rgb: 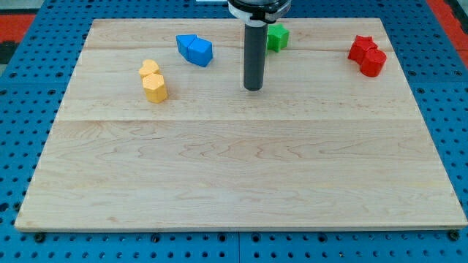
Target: Bring the green blocks at the right side of the hexagon
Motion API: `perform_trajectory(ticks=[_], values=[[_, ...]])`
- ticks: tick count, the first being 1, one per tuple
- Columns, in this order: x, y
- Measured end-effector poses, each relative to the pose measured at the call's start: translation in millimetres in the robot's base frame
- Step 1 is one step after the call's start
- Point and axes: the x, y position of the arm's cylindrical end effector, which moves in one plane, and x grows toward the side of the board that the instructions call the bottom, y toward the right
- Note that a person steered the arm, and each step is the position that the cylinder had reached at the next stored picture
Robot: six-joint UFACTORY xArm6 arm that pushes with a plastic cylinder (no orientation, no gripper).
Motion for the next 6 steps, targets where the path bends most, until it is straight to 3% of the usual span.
perform_trajectory(ticks=[2, 4, 5, 6], values=[[1.9, 3.2], [3.1, -99.4], [-49.9, -86.6], [-35.6, -26.1]])
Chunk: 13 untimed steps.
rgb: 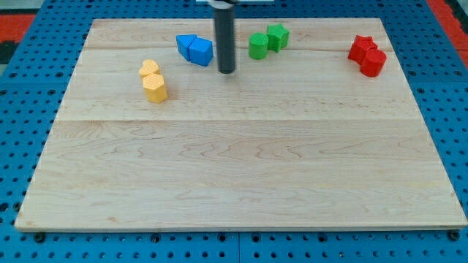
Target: Bring the green blocks at the right side of the hexagon
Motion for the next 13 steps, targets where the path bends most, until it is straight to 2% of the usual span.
perform_trajectory(ticks=[1, 2, 3, 5, 6, 7, 8, 9, 10, 11, 12, 13], values=[[-33.9, 118.8], [-110.5, 198.3], [-139.1, 165.6], [-36.7, 8.5], [-39.0, 10.8], [-110.7, 0.7], [-103.2, -25.3], [-26.5, -23.6], [19.9, -21.8], [22.9, -28.9], [3.6, -1.3], [-8.4, -36.9]])
